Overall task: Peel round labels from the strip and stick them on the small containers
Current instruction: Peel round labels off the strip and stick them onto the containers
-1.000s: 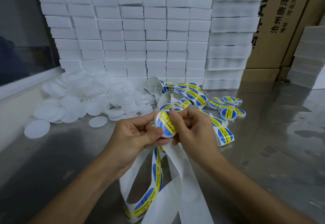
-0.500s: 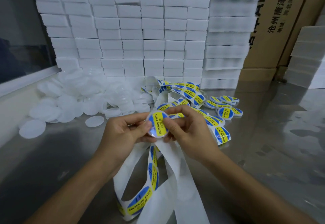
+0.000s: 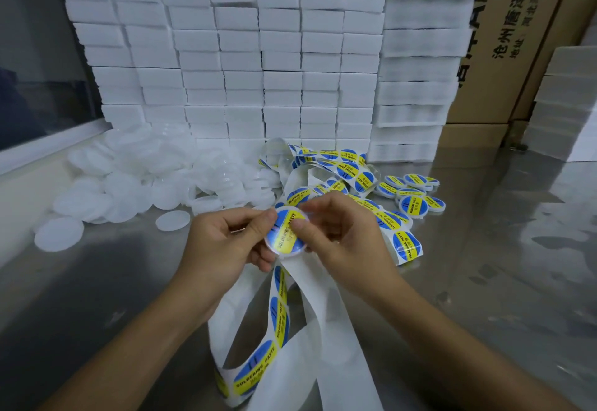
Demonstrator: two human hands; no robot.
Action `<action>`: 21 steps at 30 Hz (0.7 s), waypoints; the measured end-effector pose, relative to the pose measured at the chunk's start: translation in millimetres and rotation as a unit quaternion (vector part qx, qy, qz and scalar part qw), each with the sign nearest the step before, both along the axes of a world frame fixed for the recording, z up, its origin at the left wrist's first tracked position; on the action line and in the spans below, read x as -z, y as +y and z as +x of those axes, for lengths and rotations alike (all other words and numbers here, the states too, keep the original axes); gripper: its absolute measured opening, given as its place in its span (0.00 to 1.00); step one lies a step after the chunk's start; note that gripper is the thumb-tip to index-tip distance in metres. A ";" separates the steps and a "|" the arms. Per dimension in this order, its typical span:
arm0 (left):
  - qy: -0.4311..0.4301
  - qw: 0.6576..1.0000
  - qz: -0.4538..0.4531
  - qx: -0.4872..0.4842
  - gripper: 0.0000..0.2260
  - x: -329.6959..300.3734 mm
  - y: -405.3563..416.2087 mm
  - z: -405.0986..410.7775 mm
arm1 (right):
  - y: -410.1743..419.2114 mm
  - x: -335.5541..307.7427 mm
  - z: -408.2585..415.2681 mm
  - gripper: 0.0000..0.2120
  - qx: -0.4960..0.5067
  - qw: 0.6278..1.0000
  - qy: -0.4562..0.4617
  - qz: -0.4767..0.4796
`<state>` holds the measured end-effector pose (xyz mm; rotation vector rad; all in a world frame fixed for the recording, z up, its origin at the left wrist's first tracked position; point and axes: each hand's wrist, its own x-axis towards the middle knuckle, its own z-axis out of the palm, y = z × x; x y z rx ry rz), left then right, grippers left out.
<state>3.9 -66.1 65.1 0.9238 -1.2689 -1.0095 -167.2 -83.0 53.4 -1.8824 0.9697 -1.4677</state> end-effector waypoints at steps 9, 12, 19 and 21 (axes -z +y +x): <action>-0.025 1.000 -0.006 0.000 0.08 1.1 0.9 -0.9 | -2.0 2.0 -1.0 0.06 0.030 0.999 0.013 -0.034; -0.006 1.000 0.001 -0.014 0.09 0.3 -0.7 1.3 | 2.4 1.8 -0.2 0.24 0.038 0.985 0.103 -0.130; -0.040 0.999 -0.023 -0.027 0.10 4.7 -4.1 -0.7 | -0.7 -5.7 -12.8 0.21 0.088 0.962 0.154 -0.209; -0.088 0.992 -0.053 -0.073 0.09 8.8 -6.8 2.1 | -8.3 -7.2 -25.5 0.17 0.131 0.965 0.130 -0.187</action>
